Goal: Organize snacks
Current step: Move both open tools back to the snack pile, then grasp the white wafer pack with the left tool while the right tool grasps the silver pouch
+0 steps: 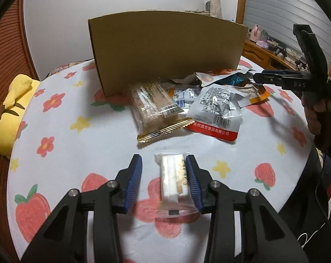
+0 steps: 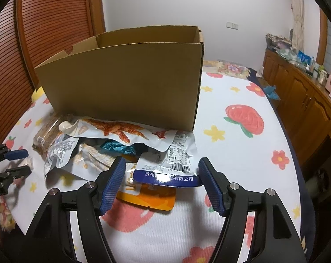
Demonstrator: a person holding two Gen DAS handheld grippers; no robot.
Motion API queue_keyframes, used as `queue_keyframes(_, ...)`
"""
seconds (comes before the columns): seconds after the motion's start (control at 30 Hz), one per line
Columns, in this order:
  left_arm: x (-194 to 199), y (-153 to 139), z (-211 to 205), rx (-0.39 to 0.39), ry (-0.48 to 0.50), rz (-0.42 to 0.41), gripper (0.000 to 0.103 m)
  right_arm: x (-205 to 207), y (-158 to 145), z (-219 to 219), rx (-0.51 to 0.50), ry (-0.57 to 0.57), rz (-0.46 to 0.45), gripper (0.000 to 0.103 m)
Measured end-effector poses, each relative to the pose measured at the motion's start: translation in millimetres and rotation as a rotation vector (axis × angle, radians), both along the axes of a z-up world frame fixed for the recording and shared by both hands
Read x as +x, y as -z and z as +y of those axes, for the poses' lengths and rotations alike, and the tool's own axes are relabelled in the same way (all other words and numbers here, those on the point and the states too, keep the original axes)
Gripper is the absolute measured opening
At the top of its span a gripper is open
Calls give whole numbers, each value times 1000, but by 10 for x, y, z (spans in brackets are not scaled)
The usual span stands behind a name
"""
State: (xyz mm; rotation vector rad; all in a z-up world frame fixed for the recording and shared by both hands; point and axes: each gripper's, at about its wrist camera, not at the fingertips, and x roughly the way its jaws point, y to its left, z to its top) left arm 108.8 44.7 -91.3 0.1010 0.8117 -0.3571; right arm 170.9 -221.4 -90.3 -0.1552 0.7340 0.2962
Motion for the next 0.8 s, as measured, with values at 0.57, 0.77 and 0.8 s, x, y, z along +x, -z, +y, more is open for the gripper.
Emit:
queue_keyframes(0.57,-9,16,50,-6,-26,-36,20,372,151,6,-1,30,94,75)
queue_keyframes(0.77,-11,17,47,-7,-31,-38,20,425,192,-39,9,32,113,72)
queue_keyframes(0.8,-11,16,45,-6,-31,-38,21,417,194,-51,8,32,112,70)
